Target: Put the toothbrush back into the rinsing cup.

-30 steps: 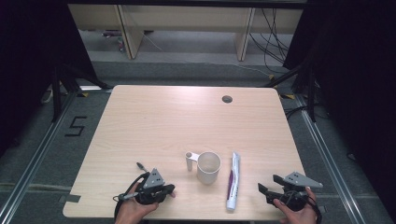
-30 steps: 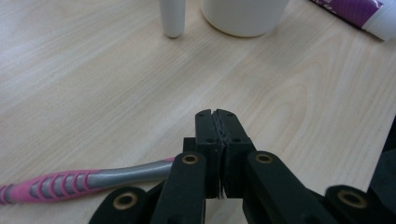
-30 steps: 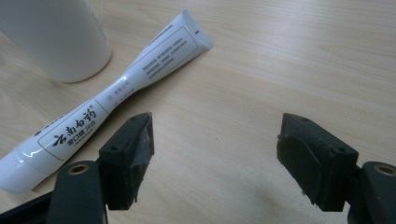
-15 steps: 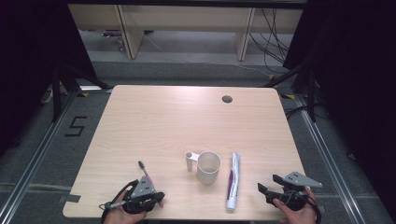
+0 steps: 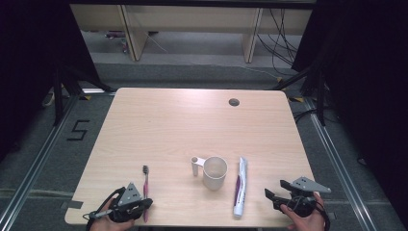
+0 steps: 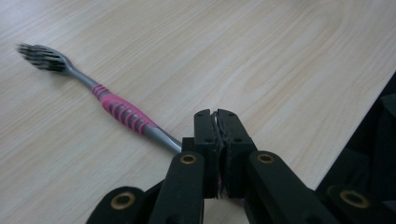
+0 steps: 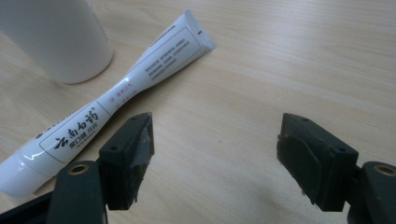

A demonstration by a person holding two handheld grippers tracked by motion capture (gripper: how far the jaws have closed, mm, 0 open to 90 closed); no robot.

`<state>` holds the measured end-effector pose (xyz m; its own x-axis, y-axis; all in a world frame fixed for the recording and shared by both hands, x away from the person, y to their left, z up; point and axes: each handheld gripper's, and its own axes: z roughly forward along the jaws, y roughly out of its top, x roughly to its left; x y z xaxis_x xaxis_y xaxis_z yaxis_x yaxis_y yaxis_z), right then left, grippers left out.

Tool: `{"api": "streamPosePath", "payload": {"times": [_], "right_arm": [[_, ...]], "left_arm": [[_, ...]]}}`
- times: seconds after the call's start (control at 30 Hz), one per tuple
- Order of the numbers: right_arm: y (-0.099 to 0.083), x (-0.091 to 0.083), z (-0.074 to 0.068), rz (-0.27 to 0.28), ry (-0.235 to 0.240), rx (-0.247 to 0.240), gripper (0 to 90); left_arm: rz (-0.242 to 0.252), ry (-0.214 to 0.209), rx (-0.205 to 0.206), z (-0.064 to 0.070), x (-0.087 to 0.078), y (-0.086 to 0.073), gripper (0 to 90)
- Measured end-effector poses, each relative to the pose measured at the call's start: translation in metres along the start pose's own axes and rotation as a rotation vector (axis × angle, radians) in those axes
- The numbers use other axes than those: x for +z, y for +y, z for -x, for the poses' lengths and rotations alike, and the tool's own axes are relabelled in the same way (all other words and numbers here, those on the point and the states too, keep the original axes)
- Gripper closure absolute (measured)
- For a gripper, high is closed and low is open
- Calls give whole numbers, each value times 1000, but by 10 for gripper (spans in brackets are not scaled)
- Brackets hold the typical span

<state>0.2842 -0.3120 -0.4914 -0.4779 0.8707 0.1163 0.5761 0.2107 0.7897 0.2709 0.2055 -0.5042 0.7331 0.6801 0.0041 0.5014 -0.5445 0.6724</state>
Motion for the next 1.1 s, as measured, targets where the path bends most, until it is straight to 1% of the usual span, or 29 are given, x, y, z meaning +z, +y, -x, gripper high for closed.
{"api": "streamPosePath", "payload": {"times": [0.03,0.07,0.1,0.13,0.17,0.2,0.23,0.3,0.37,0.4,0.43,0.47,0.5,0.53,0.57,0.6,0.63,0.67,0.7,0.73,0.77,0.8,0.9,0.93,0.97,1.0,1.03,1.07,1.1], "right_arm": [[0,1,-1,-4,11,17,280],[0,1,-1,-6,10,10,280],[0,1,-1,-5,11,13,280],[0,1,-1,-3,11,10,280],[0,1,-1,-3,9,9,280],[0,1,0,1,1,2,280],[0,1,-1,-1,-1,4,281],[0,1,-1,-3,7,4,280],[0,1,0,-3,11,0,280],[0,1,-1,-4,10,11,280],[-1,2,-2,1,8,25,280],[-1,2,-1,-4,12,5,280],[-1,2,-2,-1,12,5,280],[-1,2,-2,-6,7,4,280],[-1,3,-2,-1,3,-6,280],[-1,3,-2,-2,5,-2,280],[0,2,-2,-3,7,-3,280],[-1,3,-5,1,18,29,280],[-1,3,-5,-13,7,30,280],[-1,2,-5,-13,17,38,280],[-1,2,-4,-10,10,24,280],[-1,2,-1,-2,5,-11,280],[0,2,-1,-8,6,-5,280],[-1,2,-1,-3,5,-3,280],[-1,2,-2,-4,12,4,280],[-1,2,-2,-8,15,9,281],[0,2,-2,-3,8,2,280],[0,2,-1,-6,7,-10,280],[0,2,-1,-8,6,-4,280]], "left_arm": [[2,-3,-6,-2,-1,-1,866],[6,0,-20,-2,-1,-1,864],[-2,6,-9,-3,-2,-1,862],[0,8,-13,-3,-2,-1,853],[15,7,-27,-3,-1,0,832],[10,5,-30,-4,-3,1,794],[15,20,-36,-5,-3,2,772],[24,36,-47,-8,-6,5,758],[1,72,-57,-12,-8,8,697],[-7,92,-68,-13,-9,9,688],[-18,102,-72,-15,-10,11,685],[-35,118,-72,-17,-11,12,680],[-32,128,-84,-18,-11,13,676],[-46,130,-87,-20,-12,14,670],[-50,123,-94,-21,-11,14,661],[-62,121,-106,-21,-10,15,652],[-79,122,-96,-23,-9,15,637],[-79,131,-115,-22,-7,15,633],[-91,127,-109,-23,-5,15,634],[-103,117,-111,-23,-5,15,629],[-104,114,-113,-23,-4,15,625],[-106,115,-118,-23,-3,14,622],[-121,105,-123,-24,-1,13,612],[-121,114,-123,-25,0,13,610],[-107,111,-142,-24,1,12,608],[-124,104,-131,-25,0,12,607],[-128,104,-134,-25,0,12,607],[-118,105,-137,-25,1,11,606],[-118,102,-139,-25,1,11,606]]}}
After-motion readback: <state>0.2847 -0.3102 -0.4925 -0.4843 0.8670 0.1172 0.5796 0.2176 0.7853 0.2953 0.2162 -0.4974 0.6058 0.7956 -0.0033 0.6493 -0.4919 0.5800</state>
